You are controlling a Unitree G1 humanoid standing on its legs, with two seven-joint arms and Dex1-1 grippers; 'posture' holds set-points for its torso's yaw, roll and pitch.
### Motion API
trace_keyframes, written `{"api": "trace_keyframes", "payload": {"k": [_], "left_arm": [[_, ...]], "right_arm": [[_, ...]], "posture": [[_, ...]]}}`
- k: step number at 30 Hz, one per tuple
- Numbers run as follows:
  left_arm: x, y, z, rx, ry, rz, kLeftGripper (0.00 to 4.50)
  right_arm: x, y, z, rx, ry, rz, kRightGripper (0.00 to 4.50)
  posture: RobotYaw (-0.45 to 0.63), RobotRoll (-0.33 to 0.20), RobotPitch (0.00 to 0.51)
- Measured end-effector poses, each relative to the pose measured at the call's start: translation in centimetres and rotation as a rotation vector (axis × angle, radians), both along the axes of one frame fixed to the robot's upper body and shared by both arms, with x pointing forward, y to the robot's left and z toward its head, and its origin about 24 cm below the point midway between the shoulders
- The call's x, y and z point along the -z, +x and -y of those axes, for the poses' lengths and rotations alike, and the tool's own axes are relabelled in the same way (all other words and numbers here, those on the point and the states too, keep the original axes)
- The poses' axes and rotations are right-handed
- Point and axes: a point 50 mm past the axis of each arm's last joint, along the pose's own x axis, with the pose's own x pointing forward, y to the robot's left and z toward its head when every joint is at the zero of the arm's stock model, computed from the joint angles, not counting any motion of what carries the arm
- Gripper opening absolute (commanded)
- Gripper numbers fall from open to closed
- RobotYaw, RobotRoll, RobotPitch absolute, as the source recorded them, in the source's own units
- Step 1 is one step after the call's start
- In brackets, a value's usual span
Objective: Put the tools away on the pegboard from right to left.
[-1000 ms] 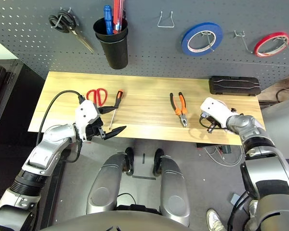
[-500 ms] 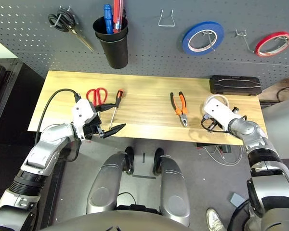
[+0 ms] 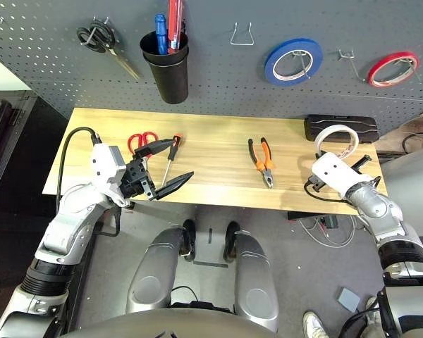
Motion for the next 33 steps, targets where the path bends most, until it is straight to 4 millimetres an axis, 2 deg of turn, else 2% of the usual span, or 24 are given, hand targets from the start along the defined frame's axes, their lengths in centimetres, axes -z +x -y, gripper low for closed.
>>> {"api": "trace_keyframes", "payload": {"k": [8,13,26,33], "left_arm": [[-0.7,-0.6,1.0,0.04,-0.072,0.052,4.5],[-1.2,-0.4,1.3,0.053,-0.09,0.073,4.5],[-1.8,-0.2,1.9,0.106,-0.083,0.092,4.5],[-2.0,0.0,2.2,0.121,-0.071,0.085,4.5]], "right_arm": [[-1.2,-0.6,-0.1,-0.043,-0.013,0.159,0.03],[-2.1,-0.1,-0.5,-0.074,-0.008,0.219,0.03],[-6.4,3.9,-2.1,-0.078,0.005,0.375,0.03],[-7.6,6.2,-1.8,0.002,0.032,0.348,0.03]], "posture": [[0.2,0.0,0.196],[0.2,0.0,0.189],[0.2,0.0,0.181],[0.2,0.0,0.181]]}}
